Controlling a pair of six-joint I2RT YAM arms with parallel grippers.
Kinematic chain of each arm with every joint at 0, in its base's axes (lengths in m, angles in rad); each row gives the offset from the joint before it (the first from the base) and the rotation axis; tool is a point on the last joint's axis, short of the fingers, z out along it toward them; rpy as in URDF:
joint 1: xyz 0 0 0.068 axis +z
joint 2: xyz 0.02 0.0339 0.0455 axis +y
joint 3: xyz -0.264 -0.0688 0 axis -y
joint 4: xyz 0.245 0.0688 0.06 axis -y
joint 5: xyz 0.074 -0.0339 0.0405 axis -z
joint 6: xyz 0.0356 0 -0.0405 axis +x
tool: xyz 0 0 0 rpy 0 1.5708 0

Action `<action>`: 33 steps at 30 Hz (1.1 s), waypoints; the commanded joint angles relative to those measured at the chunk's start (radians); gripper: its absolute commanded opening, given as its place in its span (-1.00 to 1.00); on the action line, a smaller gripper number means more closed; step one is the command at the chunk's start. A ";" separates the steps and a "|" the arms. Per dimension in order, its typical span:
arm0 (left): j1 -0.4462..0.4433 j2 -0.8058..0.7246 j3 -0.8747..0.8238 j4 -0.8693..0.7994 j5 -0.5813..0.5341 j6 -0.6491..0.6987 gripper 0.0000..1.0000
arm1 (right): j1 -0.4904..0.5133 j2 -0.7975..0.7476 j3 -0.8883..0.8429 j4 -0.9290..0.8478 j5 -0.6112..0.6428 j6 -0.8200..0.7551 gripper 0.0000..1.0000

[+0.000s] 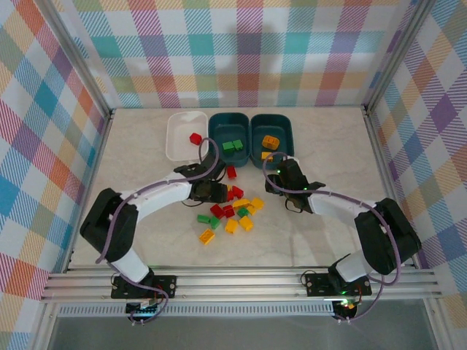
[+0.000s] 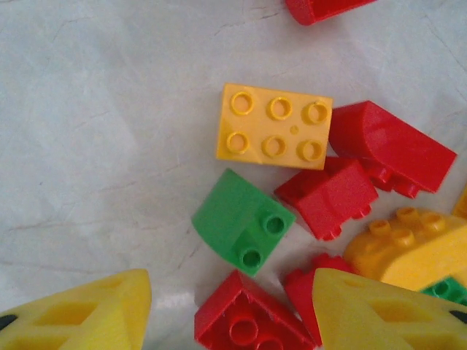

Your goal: Sort the legos into containers by color

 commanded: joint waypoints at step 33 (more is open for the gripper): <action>0.010 0.045 -0.003 0.050 0.031 0.157 0.21 | -0.003 -0.014 0.009 0.011 -0.015 0.003 0.38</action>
